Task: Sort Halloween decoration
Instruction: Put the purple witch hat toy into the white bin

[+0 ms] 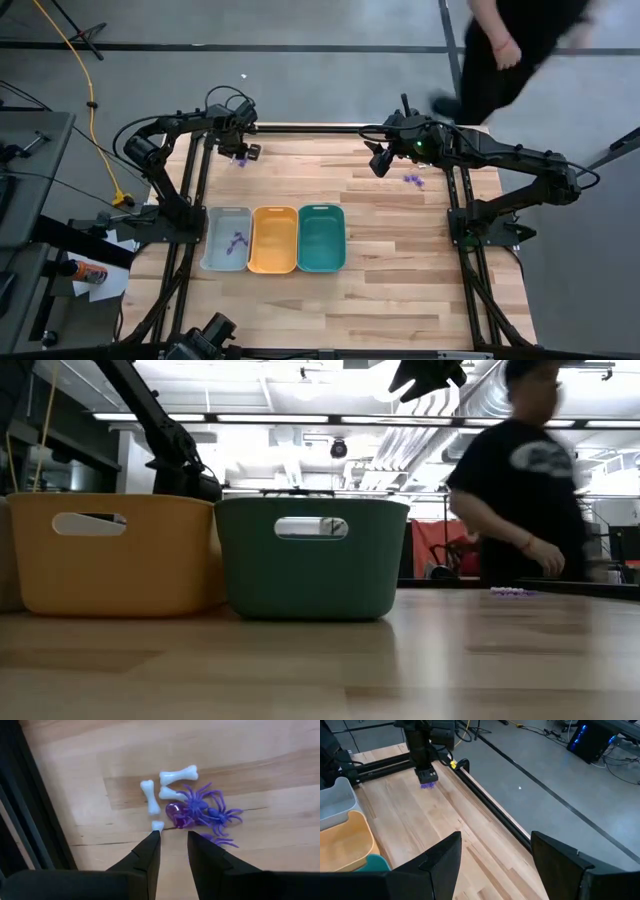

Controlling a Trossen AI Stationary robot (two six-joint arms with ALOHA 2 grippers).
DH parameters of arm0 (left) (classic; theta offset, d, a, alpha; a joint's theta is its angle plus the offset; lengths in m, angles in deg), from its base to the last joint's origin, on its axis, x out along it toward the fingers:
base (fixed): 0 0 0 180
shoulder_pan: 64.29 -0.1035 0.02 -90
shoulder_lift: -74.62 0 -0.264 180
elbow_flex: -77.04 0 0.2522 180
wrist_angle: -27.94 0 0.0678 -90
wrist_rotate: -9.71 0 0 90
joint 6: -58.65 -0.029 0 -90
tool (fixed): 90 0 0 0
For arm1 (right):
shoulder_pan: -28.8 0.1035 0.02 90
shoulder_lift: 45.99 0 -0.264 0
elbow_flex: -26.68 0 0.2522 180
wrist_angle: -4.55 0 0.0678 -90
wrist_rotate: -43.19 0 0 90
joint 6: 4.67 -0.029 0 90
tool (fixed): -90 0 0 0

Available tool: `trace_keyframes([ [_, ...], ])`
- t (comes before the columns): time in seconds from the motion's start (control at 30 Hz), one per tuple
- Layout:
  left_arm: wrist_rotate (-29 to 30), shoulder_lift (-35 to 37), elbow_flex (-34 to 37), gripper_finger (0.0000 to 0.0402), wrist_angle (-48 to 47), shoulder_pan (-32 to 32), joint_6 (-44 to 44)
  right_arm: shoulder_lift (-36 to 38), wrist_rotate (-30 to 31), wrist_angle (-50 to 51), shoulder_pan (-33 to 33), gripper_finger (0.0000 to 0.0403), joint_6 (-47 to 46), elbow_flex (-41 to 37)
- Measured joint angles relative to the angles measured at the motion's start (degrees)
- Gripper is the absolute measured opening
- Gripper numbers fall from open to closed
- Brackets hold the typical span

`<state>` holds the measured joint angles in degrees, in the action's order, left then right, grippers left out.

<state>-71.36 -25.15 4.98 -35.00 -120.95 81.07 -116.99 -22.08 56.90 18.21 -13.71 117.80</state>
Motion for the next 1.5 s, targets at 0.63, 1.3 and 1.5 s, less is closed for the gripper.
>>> trace_keyframes([
  [0.63, 0.2, 1.5, 0.4, 0.0085, 4.5, 0.0, 0.0, 0.0, -0.2, 0.0, 0.0, 0.0233, -0.2, 0.0],
  [1.3, -0.3, 1.5, 0.4, 0.0085, 3.5, -0.4, 1.5, 0.0, -0.1, 0.0, 0.0, 0.0233, -0.2, 0.0],
  [1.5, -0.5, 1.5, 0.4, 0.0085, 3.8, -0.4, 2.4, 0.0, -0.1, 0.0, 0.0, 0.0233, -0.5, 0.0],
])
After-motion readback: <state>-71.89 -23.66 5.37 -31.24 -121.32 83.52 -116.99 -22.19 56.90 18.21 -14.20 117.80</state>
